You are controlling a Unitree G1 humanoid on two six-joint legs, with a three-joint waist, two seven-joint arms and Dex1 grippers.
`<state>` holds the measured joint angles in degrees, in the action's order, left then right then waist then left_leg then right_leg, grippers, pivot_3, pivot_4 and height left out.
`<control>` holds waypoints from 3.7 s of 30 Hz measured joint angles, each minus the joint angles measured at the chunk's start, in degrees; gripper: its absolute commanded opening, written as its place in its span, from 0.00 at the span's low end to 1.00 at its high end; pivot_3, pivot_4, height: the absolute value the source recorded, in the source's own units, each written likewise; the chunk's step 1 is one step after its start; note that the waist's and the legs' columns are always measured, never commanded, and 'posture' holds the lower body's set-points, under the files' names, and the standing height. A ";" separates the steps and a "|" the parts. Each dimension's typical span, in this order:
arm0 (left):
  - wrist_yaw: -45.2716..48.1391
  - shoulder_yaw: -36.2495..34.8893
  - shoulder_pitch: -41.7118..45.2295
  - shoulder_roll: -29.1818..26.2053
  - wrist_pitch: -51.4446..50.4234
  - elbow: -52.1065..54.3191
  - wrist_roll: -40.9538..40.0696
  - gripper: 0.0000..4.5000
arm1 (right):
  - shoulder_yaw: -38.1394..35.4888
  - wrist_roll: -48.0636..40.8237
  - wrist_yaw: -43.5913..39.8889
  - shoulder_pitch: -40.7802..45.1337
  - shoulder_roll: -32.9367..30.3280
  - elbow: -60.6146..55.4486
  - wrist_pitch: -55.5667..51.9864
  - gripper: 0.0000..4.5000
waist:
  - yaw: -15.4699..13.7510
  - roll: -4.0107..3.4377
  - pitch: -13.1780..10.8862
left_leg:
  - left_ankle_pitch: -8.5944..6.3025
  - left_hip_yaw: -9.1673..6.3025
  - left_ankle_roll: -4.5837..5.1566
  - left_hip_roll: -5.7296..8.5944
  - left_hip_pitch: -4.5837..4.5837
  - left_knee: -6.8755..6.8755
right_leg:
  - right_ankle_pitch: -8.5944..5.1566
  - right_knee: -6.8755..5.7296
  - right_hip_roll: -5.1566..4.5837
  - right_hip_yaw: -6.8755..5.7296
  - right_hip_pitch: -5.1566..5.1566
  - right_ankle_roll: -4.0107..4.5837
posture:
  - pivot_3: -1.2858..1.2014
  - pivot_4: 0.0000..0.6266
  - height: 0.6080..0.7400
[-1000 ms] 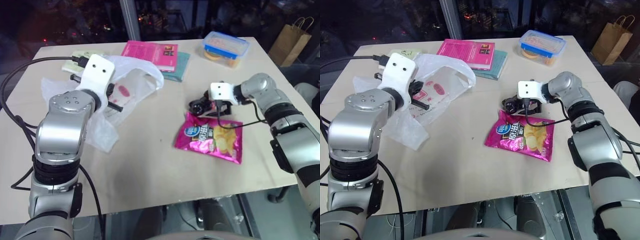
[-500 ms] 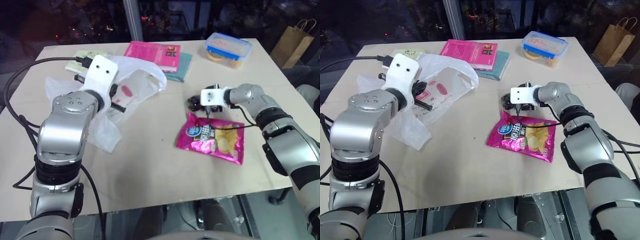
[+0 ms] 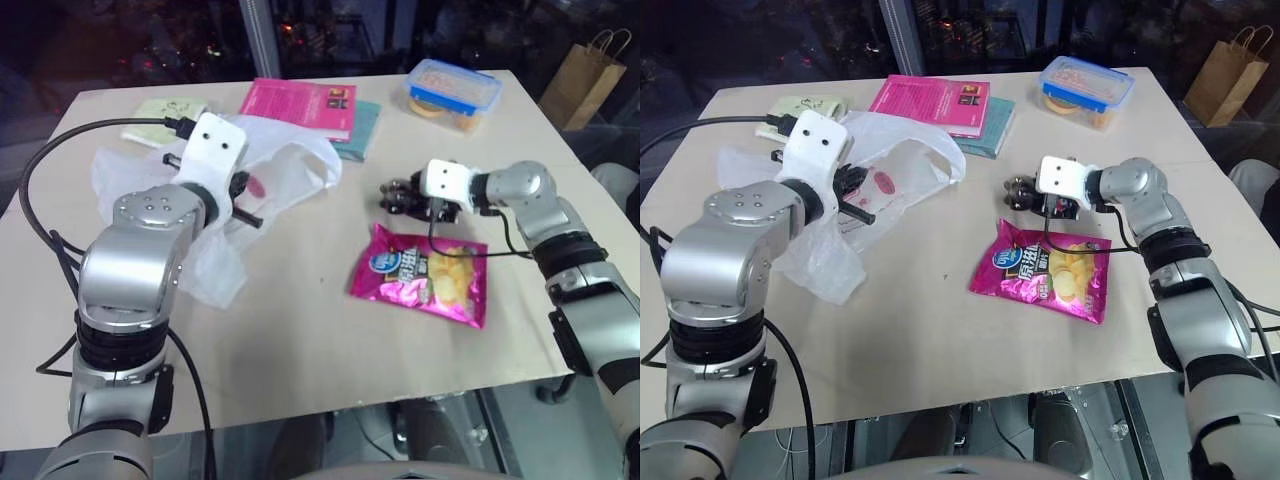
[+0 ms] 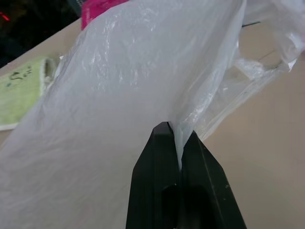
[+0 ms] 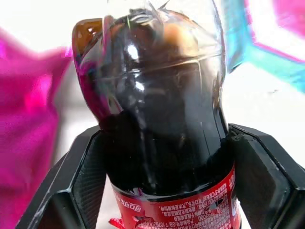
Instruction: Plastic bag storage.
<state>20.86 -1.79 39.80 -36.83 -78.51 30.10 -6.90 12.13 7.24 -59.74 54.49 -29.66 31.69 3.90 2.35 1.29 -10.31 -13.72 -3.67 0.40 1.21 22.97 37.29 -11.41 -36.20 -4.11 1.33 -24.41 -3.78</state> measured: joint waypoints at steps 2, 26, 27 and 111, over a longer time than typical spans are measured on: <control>-0.08 -0.03 1.28 0.48 0.02 -0.70 -0.23 0.00 | -2.14 -3.19 0.37 -3.00 0.02 -10.69 -8.89 0.70 | -0.12 0.00 0.00 | 0.00 0.03 0.00 0.01 0.04 0.01 | 0.00 -0.10 -0.01 0.04 -0.09 0.00 | 0.52 0.24 1.00; 3.38 -3.98 10.13 6.02 0.65 -6.34 -11.50 0.00 | -5.89 -22.87 26.41 -5.58 29.08 -26.76 -51.90 0.69 | 0.02 0.01 0.00 | 0.07 0.13 -0.10 0.04 -0.07 0.13 | 0.00 -0.66 0.03 0.21 -0.32 0.01 | 0.52 0.24 1.00; 3.61 -4.00 10.13 5.96 0.70 -6.03 -11.89 0.00 | -6.59 -23.15 26.94 -5.08 29.76 -25.57 -51.89 0.69 | 0.02 0.01 0.00 | 0.07 0.13 -0.10 0.04 -0.07 0.12 | 0.00 -0.65 0.03 0.21 -0.32 0.01 | 0.52 0.24 1.00; 6.81 0.09 0.79 0.20 15.40 -14.17 -15.01 0.00 | 0.03 13.92 38.27 -51.05 -7.71 -48.33 -3.47 0.02 | -1.12 0.57 0.06 | -0.01 0.24 0.08 -0.29 -0.72 0.80 | -0.27 -0.52 0.24 0.04 0.75 -0.11 | 0.52 0.24 1.00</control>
<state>27.67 -1.70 40.58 -36.63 -63.10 15.93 -21.91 12.15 21.15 -21.47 3.44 -37.36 -16.65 0.43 1.23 1.87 -10.25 -13.73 -3.44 0.48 0.92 22.25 38.09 -11.68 -36.72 -3.87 1.37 -23.66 -3.89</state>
